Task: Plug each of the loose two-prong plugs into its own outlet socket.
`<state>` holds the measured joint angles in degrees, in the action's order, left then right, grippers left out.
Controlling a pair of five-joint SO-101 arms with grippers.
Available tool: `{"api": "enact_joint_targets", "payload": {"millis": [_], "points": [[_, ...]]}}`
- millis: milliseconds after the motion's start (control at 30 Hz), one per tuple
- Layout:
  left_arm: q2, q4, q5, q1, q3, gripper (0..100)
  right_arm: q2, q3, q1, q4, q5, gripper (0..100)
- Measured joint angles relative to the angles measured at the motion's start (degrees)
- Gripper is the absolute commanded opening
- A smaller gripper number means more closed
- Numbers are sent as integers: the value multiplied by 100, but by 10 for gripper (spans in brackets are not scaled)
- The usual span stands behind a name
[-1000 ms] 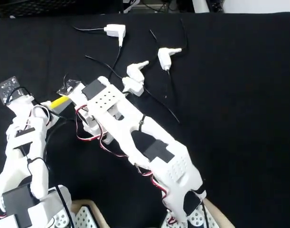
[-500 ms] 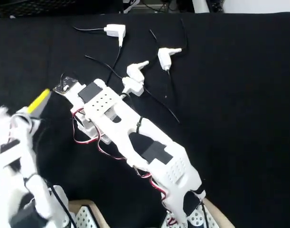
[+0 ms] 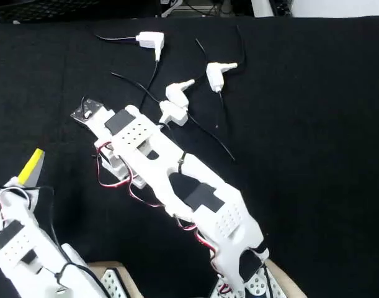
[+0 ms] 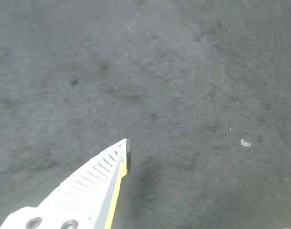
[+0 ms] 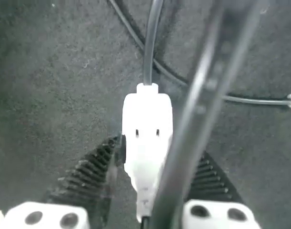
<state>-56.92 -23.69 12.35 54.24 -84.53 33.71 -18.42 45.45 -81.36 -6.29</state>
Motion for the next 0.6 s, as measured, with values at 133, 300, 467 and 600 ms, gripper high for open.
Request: {"api": "enact_joint_targets", "payload": {"millis": [133,300,467,600], "points": [[-352,-18,0,0,-176,620,-18,387,9,378,18,160],[-466,44,0,0,-255,620,-97,879,18,949,18,158],[-466,264,0,0,-422,620,-70,958,18,1055,18,155],[-466,299,0,0,-422,620,-44,949,18,879,18,141]]}}
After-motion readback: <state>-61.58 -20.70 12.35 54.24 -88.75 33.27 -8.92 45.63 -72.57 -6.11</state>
